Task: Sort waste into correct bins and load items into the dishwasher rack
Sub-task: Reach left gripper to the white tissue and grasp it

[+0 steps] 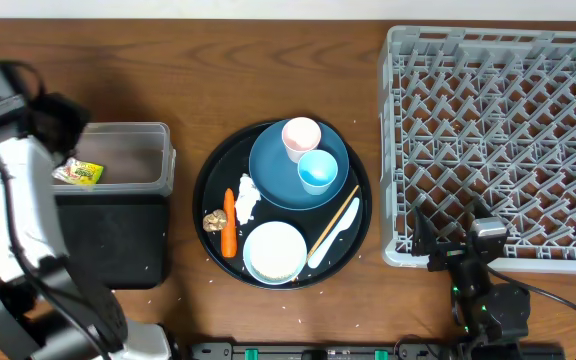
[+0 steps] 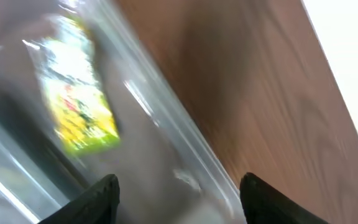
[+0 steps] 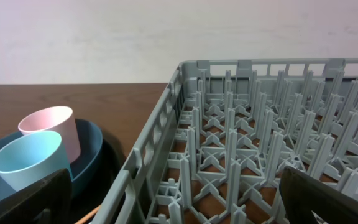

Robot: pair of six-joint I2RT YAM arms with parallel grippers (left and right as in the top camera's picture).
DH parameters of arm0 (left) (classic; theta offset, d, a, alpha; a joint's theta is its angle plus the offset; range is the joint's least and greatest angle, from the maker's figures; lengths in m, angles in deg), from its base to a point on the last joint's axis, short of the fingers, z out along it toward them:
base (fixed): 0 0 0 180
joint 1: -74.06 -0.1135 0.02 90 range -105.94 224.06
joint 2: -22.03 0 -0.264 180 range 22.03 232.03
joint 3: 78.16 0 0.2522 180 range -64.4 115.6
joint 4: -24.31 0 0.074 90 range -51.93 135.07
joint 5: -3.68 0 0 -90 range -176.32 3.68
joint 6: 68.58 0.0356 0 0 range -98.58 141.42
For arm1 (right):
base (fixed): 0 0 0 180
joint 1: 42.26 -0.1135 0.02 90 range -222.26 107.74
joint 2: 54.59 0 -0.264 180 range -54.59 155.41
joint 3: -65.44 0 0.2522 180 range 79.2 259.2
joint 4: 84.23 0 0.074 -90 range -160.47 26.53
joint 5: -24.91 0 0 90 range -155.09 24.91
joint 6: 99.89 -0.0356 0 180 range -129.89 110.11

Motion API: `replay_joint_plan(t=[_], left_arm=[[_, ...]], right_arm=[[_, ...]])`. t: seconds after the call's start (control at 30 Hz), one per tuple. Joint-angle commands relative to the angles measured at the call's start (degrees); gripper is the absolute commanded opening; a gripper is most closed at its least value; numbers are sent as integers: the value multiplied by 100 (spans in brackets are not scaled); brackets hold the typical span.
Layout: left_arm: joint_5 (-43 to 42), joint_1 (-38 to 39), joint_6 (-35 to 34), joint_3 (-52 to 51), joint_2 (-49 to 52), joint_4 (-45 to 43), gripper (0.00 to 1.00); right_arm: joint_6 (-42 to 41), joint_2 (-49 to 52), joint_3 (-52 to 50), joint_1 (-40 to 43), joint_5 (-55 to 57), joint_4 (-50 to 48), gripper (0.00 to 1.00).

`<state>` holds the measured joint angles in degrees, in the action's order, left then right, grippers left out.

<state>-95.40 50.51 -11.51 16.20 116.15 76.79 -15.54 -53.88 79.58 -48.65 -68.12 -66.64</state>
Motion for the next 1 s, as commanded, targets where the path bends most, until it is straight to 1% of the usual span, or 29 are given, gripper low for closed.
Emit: replay_joint_plan(t=[0.0, 0.07, 0.1, 0.13, 0.17, 0.23, 0.3, 0.37, 0.43, 0.53, 0.6, 0.67, 0.8, 0.9, 0.97], left_arm=[[-76, 802, 254, 0, -474, 448, 63], [-76, 1309, 343, 0, -636, 960, 63], [-68, 1596, 428, 0, -680, 1257, 59], [-31, 1882, 529, 0, -693, 1554, 51], [55, 2164, 625, -2, -688, 1862, 46], [378, 2640, 636, -55, -667, 2352, 41], [623, 3130, 636, -205, -645, 2608, 41], [645, 3652, 638, -459, -636, 2629, 41], [811, 4000, 636, -645, -636, 2573, 42], [1132, 4352, 634, -883, -636, 2483, 51], [1154, 4459, 636, -1008, -636, 2406, 60], [1139, 4492, 636, -1123, -636, 2291, 63], [997, 4489, 984, -1364, -636, 1902, 63], [570, 4489, 1484, -1508, -636, 1482, 63], [426, 4489, 1644, -1578, -636, 1292, 63]], right_arm=[[-28, -24, -7, 59, 0, 22, 99], [-28, -24, -7, 59, 0, 22, 99], [-28, -24, -7, 59, 0, 22, 99], [-28, -24, -7, 59, 0, 22, 99], [-28, -24, -7, 59, 0, 22, 99], [-28, -24, -7, 59, 0, 22, 99], [-28, -24, -7, 59, 0, 22, 99], [-28, -24, -7, 59, 0, 22, 99], [-28, -24, -7, 59, 0, 22, 99], [-28, -24, -7, 59, 0, 22, 99], [-28, -24, -7, 59, 0, 22, 99], [-28, -24, -7, 59, 0, 22, 99], [-28, -24, -7, 59, 0, 22, 99], [-28, -24, -7, 59, 0, 22, 99], [-28, -24, -7, 59, 0, 22, 99]])
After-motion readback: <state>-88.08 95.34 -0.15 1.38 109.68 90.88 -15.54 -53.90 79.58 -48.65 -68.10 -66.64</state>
